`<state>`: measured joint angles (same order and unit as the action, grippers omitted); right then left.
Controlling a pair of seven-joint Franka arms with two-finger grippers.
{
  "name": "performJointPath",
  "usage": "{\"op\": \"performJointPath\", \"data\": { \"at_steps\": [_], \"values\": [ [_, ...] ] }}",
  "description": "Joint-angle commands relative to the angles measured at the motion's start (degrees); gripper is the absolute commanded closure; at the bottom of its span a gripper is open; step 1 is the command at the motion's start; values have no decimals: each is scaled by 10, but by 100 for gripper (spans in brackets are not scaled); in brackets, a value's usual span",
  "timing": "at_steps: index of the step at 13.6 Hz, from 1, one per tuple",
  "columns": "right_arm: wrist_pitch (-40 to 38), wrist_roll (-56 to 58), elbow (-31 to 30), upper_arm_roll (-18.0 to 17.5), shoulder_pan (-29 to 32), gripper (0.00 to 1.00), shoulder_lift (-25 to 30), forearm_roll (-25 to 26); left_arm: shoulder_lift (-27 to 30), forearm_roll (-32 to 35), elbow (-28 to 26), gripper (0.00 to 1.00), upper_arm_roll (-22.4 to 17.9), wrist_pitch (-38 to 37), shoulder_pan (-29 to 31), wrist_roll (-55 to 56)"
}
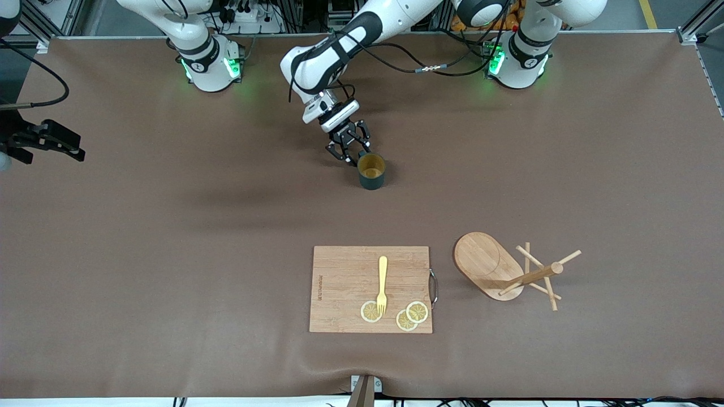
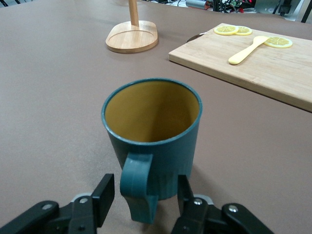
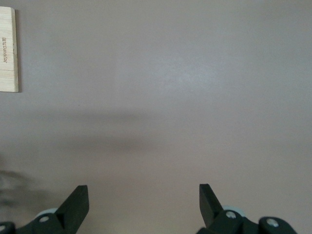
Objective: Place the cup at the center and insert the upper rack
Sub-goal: 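Close the left gripper on the mug handle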
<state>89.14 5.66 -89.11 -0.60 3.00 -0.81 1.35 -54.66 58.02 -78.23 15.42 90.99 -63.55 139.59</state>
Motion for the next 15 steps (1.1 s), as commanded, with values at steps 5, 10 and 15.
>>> {"op": "performJointPath", "data": {
  "at_steps": [5,10,15],
  "values": [
    [-10,1,12,-1,-1,0,-4,4,-10,11,12,59,-7,1,-2,-8],
    [-10,1,13,-1,-1,0,-4,4,-10,10,12,72,-7,2,-2,-16],
    [-10,1,13,-1,-1,0,-4,4,-7,10,13,90,-7,9,4,-22]
  ]
}}
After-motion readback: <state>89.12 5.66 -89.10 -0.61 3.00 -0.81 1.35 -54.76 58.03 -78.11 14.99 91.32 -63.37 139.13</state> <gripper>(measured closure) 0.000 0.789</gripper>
